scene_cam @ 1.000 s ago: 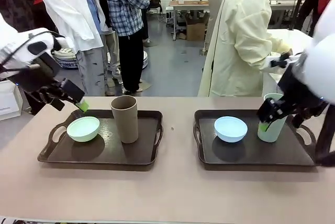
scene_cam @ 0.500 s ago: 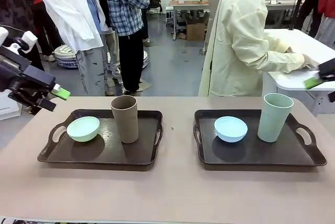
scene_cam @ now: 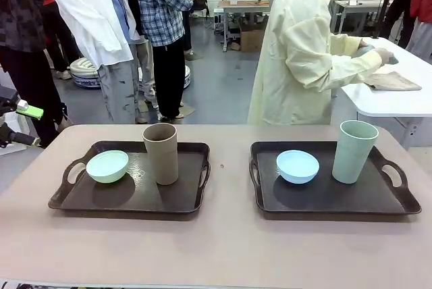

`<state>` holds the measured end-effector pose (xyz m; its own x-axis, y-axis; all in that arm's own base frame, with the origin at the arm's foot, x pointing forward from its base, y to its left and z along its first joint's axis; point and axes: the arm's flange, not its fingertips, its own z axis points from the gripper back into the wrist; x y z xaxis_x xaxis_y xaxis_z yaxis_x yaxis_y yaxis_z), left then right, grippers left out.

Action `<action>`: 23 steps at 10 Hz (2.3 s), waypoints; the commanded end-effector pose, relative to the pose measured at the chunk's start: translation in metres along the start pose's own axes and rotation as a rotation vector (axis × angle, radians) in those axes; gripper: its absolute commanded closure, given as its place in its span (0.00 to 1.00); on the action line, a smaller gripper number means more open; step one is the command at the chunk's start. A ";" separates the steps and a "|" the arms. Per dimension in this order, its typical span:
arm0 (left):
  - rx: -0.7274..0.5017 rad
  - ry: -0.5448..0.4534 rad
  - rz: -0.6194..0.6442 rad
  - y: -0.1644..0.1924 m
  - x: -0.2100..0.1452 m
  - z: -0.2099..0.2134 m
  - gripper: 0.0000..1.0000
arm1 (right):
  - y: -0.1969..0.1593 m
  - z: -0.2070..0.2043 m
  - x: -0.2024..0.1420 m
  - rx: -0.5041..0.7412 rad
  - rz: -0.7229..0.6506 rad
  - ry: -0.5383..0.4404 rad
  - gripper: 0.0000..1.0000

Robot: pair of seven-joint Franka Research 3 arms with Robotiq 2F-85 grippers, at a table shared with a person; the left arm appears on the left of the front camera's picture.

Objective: Set up a tray with a mat and arrange the tableware.
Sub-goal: Pick up the Picnic Bowl and Reusable plastic cup from the Handle tray in front of the human's position and hold them in the air.

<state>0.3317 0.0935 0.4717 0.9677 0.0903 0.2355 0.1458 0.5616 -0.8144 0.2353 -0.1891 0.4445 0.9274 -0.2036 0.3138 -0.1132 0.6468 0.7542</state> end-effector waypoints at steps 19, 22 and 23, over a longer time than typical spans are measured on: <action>-0.012 0.034 0.050 0.007 0.014 -0.022 0.00 | -0.018 -0.034 0.008 -0.002 0.004 0.096 0.00; -0.012 0.034 0.050 0.007 0.014 -0.022 0.00 | -0.018 -0.034 0.008 -0.002 0.004 0.096 0.00; -0.012 0.034 0.050 0.007 0.014 -0.022 0.00 | -0.018 -0.034 0.008 -0.002 0.004 0.096 0.00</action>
<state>0.3489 0.0807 0.4587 0.9823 0.0904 0.1638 0.0853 0.5629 -0.8221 0.2570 -0.1761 0.4154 0.9590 -0.1408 0.2460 -0.0950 0.6580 0.7470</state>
